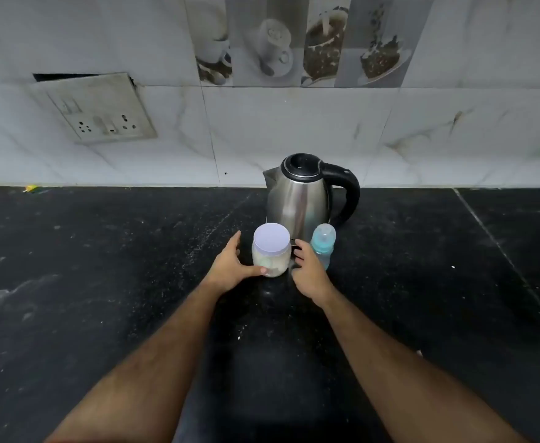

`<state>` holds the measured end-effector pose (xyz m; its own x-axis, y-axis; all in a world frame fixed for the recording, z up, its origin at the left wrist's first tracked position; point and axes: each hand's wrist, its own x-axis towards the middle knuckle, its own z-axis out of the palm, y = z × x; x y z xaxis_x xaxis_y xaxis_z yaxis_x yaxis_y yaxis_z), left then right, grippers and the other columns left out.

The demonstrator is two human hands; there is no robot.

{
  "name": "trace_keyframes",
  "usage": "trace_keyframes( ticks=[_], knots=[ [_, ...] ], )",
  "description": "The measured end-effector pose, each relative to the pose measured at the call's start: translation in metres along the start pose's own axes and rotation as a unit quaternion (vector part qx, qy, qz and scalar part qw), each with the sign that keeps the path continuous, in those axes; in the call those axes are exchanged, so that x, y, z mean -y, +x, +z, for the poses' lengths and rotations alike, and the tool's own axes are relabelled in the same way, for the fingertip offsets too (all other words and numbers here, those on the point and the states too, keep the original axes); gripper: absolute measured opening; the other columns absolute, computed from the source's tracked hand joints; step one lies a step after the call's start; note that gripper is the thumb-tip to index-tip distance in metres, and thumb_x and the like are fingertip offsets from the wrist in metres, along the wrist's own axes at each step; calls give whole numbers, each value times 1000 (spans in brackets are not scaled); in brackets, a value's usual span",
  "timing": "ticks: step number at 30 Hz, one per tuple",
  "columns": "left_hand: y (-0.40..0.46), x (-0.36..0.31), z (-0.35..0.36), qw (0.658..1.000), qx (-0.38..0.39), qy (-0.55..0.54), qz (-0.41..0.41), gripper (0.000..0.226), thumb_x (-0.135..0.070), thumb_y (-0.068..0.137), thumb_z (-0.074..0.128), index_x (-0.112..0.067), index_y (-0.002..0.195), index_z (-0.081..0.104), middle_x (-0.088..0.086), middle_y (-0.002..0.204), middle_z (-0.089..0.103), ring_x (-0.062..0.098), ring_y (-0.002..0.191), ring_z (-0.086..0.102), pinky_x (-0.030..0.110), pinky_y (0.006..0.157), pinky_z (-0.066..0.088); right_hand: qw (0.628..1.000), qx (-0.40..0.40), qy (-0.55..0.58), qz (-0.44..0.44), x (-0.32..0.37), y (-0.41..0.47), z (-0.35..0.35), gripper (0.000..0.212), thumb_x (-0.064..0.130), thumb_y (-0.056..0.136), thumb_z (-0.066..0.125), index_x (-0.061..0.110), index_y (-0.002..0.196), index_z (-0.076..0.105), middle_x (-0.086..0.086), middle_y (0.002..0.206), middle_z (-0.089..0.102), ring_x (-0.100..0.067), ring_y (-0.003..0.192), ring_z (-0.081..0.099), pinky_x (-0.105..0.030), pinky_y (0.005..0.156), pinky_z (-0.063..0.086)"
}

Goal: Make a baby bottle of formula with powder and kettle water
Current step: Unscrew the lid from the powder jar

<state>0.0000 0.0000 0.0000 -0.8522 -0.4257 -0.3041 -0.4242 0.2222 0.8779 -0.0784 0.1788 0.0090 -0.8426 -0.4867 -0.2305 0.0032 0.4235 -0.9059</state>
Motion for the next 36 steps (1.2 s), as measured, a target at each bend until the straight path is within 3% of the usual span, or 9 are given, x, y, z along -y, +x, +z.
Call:
trace_keyframes(
  ticks=[4,10,19,24,26,28,31,34,36],
  knots=[
    [9,-2,4,999,49,2,8,126,-19,61,94,-21,158,13,3,162,28,24,145,34,46,118,32,999,9,40,18,6,6,4,70,-24,84,43,3,148,30,-20,148,44,-29,135,46,-30,106,41],
    [18,-1,10,998,53,-12,35,111,-16,59,94,-25,151,32,-3,143,51,20,129,51,46,111,42,998,9,46,39,2,20,5,64,-25,83,43,0,142,39,-20,142,51,-28,127,53,-36,103,47],
    [16,-1,16,998,36,-2,43,99,-13,62,92,-25,145,38,-1,139,55,21,127,52,45,110,42,997,20,42,54,1,19,8,55,-13,88,48,7,139,45,-9,132,60,-13,106,57,-22,79,51],
    [2,-1,13,998,40,-3,49,95,-10,63,90,-23,143,41,-1,136,57,21,125,53,43,108,44,997,34,51,46,2,4,8,56,-12,87,51,10,138,48,-2,122,62,-6,99,61,-17,73,51],
    [-7,1,11,998,42,-5,51,94,-10,62,91,-23,142,42,-2,135,57,20,124,54,42,108,45,997,37,50,41,2,-5,8,53,-11,87,53,13,135,50,2,116,61,-4,94,60,-20,76,54],
    [-18,4,8,998,39,-7,55,93,-11,60,92,-23,139,44,-3,133,59,17,123,56,39,107,45,997,41,47,37,2,-17,9,49,-9,88,52,21,126,51,10,109,63,-6,94,61,-33,85,55],
    [-35,8,3,997,41,-32,61,89,-10,60,93,-20,134,46,-1,132,60,16,122,57,40,107,45,998,46,46,28,4,-39,14,61,-14,85,44,31,125,50,25,103,62,-2,94,65,-40,88,55],
    [-53,8,-5,994,53,-78,59,84,-4,61,91,-15,131,46,3,133,60,17,122,58,42,107,47,996,64,62,2,4,-61,18,73,-19,78,40,37,125,48,27,112,61,11,86,66,-31,72,51],
    [-65,4,-13,991,63,-98,61,83,-2,61,91,-13,131,46,4,133,60,16,122,59,38,106,48,994,72,75,-24,3,-74,19,78,-20,78,45,38,130,44,24,120,59,11,95,65,-20,70,52]
  ],
)
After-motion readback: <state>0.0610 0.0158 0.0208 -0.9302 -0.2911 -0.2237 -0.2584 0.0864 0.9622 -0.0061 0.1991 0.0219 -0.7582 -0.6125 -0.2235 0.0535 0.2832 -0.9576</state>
